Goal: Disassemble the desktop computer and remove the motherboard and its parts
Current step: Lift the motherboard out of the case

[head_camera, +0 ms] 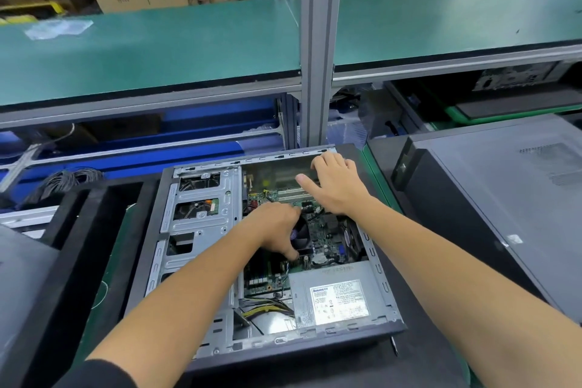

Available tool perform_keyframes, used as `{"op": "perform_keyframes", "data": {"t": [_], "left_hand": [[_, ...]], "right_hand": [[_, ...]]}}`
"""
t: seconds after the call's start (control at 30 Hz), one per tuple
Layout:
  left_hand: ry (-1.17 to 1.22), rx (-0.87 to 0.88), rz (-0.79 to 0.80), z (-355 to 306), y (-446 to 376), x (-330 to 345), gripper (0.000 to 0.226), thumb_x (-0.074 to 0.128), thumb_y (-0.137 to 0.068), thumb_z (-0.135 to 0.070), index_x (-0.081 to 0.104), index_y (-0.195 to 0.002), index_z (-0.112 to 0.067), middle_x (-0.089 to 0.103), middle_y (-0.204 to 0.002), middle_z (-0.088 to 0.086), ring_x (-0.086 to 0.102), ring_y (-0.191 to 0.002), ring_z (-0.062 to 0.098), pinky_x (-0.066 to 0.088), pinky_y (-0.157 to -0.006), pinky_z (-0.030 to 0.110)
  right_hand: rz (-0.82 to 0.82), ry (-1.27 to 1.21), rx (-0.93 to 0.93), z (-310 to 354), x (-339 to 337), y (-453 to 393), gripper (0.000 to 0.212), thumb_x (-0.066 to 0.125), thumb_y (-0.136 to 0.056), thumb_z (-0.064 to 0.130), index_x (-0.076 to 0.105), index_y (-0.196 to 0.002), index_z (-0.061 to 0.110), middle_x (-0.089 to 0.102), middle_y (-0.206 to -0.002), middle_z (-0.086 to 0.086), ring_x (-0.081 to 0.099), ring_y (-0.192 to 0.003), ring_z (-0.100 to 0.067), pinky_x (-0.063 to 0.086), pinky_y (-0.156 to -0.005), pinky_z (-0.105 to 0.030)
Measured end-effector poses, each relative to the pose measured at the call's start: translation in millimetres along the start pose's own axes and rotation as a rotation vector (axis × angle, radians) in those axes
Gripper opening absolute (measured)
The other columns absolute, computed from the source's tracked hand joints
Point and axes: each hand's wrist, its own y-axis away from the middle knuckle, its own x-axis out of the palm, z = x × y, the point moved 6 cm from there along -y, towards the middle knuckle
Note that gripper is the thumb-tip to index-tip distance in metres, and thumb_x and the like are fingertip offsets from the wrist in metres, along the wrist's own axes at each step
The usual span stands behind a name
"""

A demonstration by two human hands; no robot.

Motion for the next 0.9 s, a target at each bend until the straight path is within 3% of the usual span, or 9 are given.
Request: {"op": "perform_keyframes", "data": {"t": [0.27,0.43,0.57,0.73,0.8,0.9], "left_hand": [[-0.111,-0.03,0.046,4.5,8.2,-1.5,0.067,0.072,-0.056,-0.065,0.039,-0.09,-0.018,0.04,-0.068,-0.008,0.049,-0.065,0.021,0.037,-0.057,0.031],[-0.152,-0.092,0.095,9.7,13.3,-0.8,0.07,0.073,-0.056,-0.065,0.039,-0.094,-0.017,0.05,-0.078,-0.003,0.049,-0.069,0.022,0.039,-0.062,0.032],[-0.147,-0.168,0.187,6.7,9.6,3.2,0.079,0.077,-0.061,-0.059,0.047,-0.116,-0.012,0.06,-0.108,0.005,0.054,-0.1,0.026,0.048,-0.087,0.039],[-0.209,-0.205,0.198,-5.8,2.8,8.2,0.099,0.078,-0.066,-0.055,0.03,-0.138,-0.007,0.044,-0.137,0.012,0.043,-0.126,0.031,0.035,-0.108,0.043],[-0.19,-0.194,0.181,-5.8,3.3,7.3,0.102,0.079,-0.064,-0.057,0.029,-0.139,-0.008,0.042,-0.137,0.011,0.043,-0.126,0.03,0.036,-0.107,0.043],[-0.083,-0.171,0.197,-3.0,5.7,8.6,0.096,0.081,-0.063,-0.055,0.036,-0.133,-0.009,0.051,-0.127,0.007,0.053,-0.115,0.027,0.049,-0.094,0.043]], "right_hand": [[-0.001,0.006,-0.006,0.4,-0.3,0.3,0.052,0.033,-0.097,0.058,0.052,-0.112,0.012,0.049,-0.115,-0.004,0.041,-0.113,-0.025,0.027,-0.098,-0.041],[0.002,0.003,-0.002,-0.1,1.0,-0.2,0.05,0.033,-0.098,0.058,0.052,-0.11,0.012,0.049,-0.114,-0.004,0.041,-0.113,-0.025,0.027,-0.098,-0.041],[-0.008,-0.003,-0.002,-0.6,1.0,-0.4,0.05,0.033,-0.097,0.058,0.052,-0.109,0.013,0.049,-0.111,-0.003,0.041,-0.111,-0.024,0.027,-0.098,-0.041],[-0.013,0.004,-0.003,-0.8,2.1,-1.0,0.051,0.032,-0.097,0.059,0.052,-0.108,0.014,0.049,-0.112,-0.002,0.041,-0.111,-0.023,0.026,-0.098,-0.04],[-0.013,0.017,-0.006,-0.9,3.0,-1.4,0.051,0.032,-0.097,0.059,0.052,-0.108,0.014,0.049,-0.112,-0.002,0.041,-0.111,-0.023,0.027,-0.098,-0.04],[-0.013,0.029,-0.006,-0.5,3.6,-1.5,0.05,0.032,-0.097,0.059,0.052,-0.107,0.014,0.049,-0.11,-0.002,0.041,-0.109,-0.023,0.027,-0.096,-0.04]]}}
